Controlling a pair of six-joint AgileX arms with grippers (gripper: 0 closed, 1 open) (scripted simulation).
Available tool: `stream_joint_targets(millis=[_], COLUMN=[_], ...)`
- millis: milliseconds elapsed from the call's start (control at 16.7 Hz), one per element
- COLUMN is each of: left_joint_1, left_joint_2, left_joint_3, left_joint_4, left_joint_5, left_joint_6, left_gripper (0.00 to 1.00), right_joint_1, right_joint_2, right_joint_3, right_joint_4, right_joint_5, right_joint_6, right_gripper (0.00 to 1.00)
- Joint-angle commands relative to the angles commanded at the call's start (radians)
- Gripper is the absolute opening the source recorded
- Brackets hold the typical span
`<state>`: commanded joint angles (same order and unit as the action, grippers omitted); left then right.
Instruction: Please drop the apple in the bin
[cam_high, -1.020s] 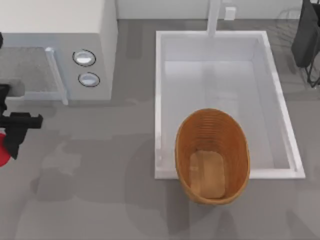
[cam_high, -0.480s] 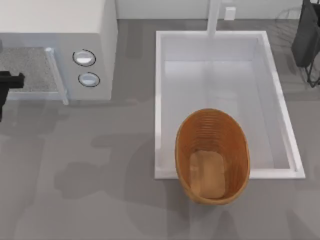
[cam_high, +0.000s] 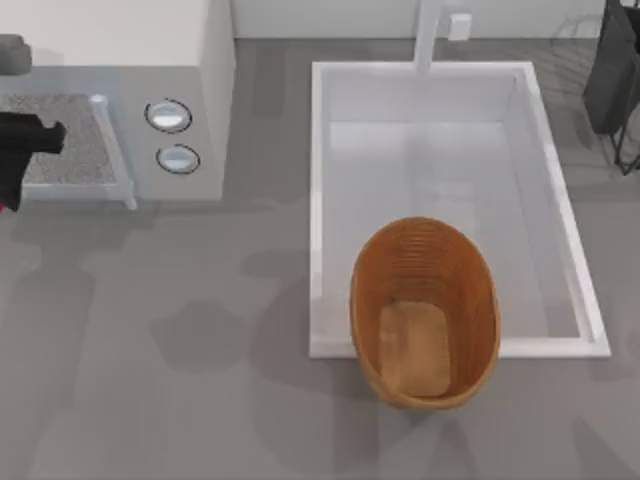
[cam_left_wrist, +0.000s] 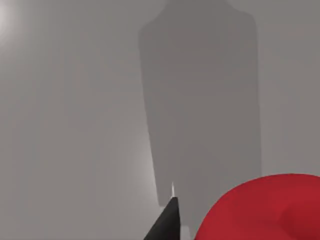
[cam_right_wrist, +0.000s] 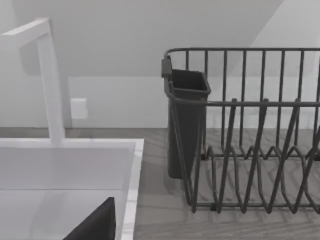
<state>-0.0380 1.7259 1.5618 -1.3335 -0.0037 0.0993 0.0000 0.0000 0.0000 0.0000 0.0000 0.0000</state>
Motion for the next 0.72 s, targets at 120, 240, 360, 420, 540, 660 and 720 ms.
stream_joint_targets(millis=[120, 240, 360, 420, 540, 660, 720], left_joint_1=[-0.061, -0.138, -0.226, -0.272, -0.368, -0.466, -0.514], left_joint_2=[0.034, 0.088, 0.161, 0.203, 0.298, 0.401, 0.453], left_joint_3=[0.114, 0.259, 0.419, 0.502, 0.67, 0.833, 0.91], left_joint_4=[-0.028, -0.07, -0.126, -0.158, -0.229, -0.305, -0.343], left_joint_5=[-0.001, -0.001, 0.001, 0.003, 0.009, 0.015, 0.018], left_joint_6=[0.106, 0.255, 0.446, 0.557, 0.8, 1.053, 1.178], left_gripper=[0.0, 0.0, 0.0, 0.0, 0.0, 0.0, 0.0], right_joint_1=[0.0, 0.0, 0.0, 0.0, 0.0, 0.0, 0.0], right_joint_2=[0.0, 0.0, 0.0, 0.0, 0.0, 0.0, 0.0], right_joint_3=[0.0, 0.0, 0.0, 0.0, 0.0, 0.0, 0.0], right_joint_4=[0.0, 0.0, 0.0, 0.0, 0.0, 0.0, 0.0], right_joint_5=[0.0, 0.0, 0.0, 0.0, 0.0, 0.0, 0.0], right_joint_6=[0.0, 0.0, 0.0, 0.0, 0.0, 0.0, 0.0], right_gripper=[1.0, 1.0, 1.0, 1.0, 1.0, 1.0, 1.0])
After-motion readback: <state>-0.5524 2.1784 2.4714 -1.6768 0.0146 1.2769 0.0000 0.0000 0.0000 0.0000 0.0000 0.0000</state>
